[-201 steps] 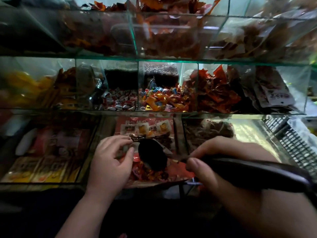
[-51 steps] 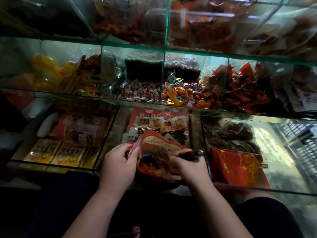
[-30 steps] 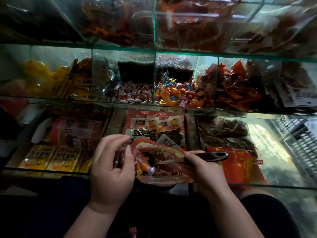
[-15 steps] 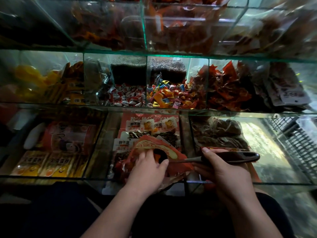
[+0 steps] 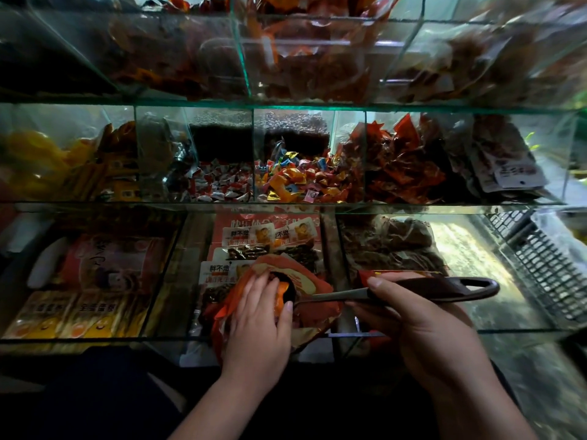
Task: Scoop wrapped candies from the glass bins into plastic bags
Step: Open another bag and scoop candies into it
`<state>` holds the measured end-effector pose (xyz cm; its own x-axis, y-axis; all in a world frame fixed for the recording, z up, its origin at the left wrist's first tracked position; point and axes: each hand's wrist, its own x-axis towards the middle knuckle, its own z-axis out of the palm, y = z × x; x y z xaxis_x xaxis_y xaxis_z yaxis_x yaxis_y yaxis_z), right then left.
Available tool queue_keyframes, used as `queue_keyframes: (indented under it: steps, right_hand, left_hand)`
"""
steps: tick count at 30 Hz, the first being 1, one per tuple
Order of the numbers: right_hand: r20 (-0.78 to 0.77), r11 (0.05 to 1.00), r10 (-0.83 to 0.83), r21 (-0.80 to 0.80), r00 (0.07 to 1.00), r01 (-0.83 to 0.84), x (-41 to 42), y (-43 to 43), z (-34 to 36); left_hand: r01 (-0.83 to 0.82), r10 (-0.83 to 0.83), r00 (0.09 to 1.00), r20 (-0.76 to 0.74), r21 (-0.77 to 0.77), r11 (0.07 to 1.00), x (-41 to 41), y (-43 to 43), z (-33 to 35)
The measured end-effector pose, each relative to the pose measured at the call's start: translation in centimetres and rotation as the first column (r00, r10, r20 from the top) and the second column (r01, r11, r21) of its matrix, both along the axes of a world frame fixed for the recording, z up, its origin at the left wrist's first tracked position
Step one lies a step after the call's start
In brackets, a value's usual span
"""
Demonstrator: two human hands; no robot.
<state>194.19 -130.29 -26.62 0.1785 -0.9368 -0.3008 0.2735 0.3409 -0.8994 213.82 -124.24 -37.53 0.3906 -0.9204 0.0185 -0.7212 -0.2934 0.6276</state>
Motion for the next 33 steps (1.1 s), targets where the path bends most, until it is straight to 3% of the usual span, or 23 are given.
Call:
queue_keyframes:
  steps: [6, 12, 18, 21, 23, 24, 26, 27, 30, 33]
  right_hand:
    - [-0.013, 0.995, -0.007, -0.098, 1.000, 0.006, -0.1, 1.2, 2.5]
    - [0.090, 0.987, -0.040, -0.154, 0.995, 0.053, -0.2, 0.9, 5.7]
    - [0.277, 0.976, -0.197, -0.035, 0.941, 0.214, 1.8, -3.6, 6.4]
    - [0.279, 0.950, -0.306, 0.031, 0.910, 0.310, 3.9, -6.8, 5.6]
    - [0.185, 0.948, -0.304, -0.034, 0.935, 0.315, 5.7, -9.0, 4.7]
    - [0.031, 0.951, -0.282, -0.126, 0.959, 0.283, 6.5, -10.2, 4.1]
    - [-0.350, 0.922, -0.264, -0.364, 0.899, 0.129, 7.9, -12.2, 3.2]
    - [-0.422, 0.883, -0.263, -0.468, 0.868, 0.040, 8.4, -13.0, 3.0]
    - [-0.450, 0.675, -0.207, -0.709, 0.869, -0.206, 9.8, -14.4, 2.8]
    - [-0.550, 0.434, -0.260, -0.801, 0.794, -0.412, 10.0, -14.9, 2.7]
  left_hand:
    - [0.036, -0.025, 0.997, 0.068, -0.163, 0.986, -0.3, -0.1, 2.0]
    - [0.126, -0.079, 0.985, 0.154, -0.323, 0.938, 0.4, -3.4, 6.3]
    - [0.342, -0.258, 0.921, 0.291, -0.288, 0.895, 3.8, -12.8, 11.0]
    - [0.335, -0.280, 0.922, 0.267, -0.189, 0.923, 5.0, -17.8, 12.5]
    - [0.252, -0.219, 0.958, 0.185, -0.179, 0.951, 5.5, -19.8, 13.0]
    - [0.183, -0.166, 0.981, 0.102, -0.196, 0.963, 5.6, -20.2, 13.1]
    - [0.033, -0.050, 0.995, -0.081, -0.203, 0.979, 5.8, -20.3, 12.8]
    - [-0.024, -0.003, 0.990, -0.142, -0.186, 0.982, 6.0, -20.0, 12.6]
    - [-0.111, 0.055, 0.966, -0.253, -0.212, 0.971, 6.5, -18.3, 11.6]
    - [-0.146, 0.040, 0.935, -0.352, -0.278, 0.949, 6.6, -16.6, 11.1]
